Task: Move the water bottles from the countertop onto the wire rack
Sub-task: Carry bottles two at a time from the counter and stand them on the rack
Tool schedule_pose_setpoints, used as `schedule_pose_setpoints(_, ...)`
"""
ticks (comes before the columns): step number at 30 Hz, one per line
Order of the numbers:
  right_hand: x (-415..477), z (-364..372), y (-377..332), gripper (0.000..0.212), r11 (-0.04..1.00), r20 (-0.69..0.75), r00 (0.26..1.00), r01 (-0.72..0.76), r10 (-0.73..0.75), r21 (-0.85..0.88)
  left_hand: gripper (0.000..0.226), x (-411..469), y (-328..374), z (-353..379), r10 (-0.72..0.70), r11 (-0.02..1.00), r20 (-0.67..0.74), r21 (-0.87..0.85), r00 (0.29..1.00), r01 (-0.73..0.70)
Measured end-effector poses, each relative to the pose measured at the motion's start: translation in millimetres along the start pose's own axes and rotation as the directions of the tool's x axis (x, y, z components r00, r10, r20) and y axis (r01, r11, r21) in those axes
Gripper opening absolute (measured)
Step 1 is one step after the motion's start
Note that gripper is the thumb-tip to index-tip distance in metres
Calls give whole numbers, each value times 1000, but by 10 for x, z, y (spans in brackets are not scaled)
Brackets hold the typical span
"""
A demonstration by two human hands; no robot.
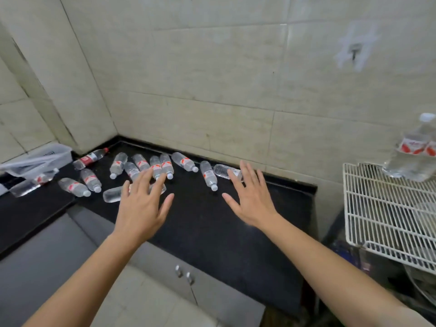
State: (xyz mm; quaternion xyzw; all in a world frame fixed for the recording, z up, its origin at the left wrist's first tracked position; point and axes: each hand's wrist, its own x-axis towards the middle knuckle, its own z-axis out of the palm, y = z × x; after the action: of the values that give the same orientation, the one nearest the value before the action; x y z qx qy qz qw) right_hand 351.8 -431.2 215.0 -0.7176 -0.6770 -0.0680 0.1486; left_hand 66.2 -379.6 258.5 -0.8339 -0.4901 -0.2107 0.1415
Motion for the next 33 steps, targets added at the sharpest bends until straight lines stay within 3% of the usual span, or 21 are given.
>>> schedule_pose_setpoints(8,403,604,165,77,991,68,992,-101,108,-93,65,432,-235,945,-18,1000,234,-14,972,22)
schedule_pose_setpoints(12,757,894,397,75,987,76,985,-154,157,-45,66,814,-252,1480,78,995,367,23,927,-93)
schedule_pose_setpoints(17,1324,1213,674,81,980,239,950,-201,198,-14,64,1501,-384,1946,236,953,455,66,858,-297)
schedule_pose_setpoints(21,1656,1537,766,78,967,342,908,-253,243,-15,71,1854,-379,2373,266,946,518,22,813,-323)
schedule_pose_setpoints(25,1909,1926,796,83,949,432,851,-314,298,-36,79,2042,-311,2858,347,915,645,-74,681,-396)
schedule_pose_setpoints(27,2092,2152,852,82,930,455,821,-365,344,-44,82,2195,-324,3196,416,887,644,-131,643,-443)
schedule_pose_setpoints(29,2261,2353,894,81,901,473,784,-431,401,-48,84,2415,-348,3515,458,845,695,-147,554,-514)
schedule_pose_setpoints(33,2568,2772,935,82,841,449,735,-536,508,-74,91,2840,-314,4137,537,779,691,-186,484,-599)
